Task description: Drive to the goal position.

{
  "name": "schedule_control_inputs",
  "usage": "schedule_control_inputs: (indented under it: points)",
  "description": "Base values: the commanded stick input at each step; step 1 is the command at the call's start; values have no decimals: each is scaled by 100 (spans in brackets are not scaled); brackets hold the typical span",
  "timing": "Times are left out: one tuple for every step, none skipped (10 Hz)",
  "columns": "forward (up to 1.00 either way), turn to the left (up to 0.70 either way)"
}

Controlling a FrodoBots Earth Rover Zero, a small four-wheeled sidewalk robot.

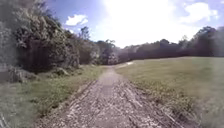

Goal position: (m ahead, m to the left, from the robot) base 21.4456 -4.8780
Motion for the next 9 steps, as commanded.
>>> schedule_control_inputs:
  points:
    - [70,0]
    - [70,0]
    - [70,0]
    - [70,0]
    - [70,0]
    - [70,0]
    - [70,0]
    - [70,0]
    - [70,0]
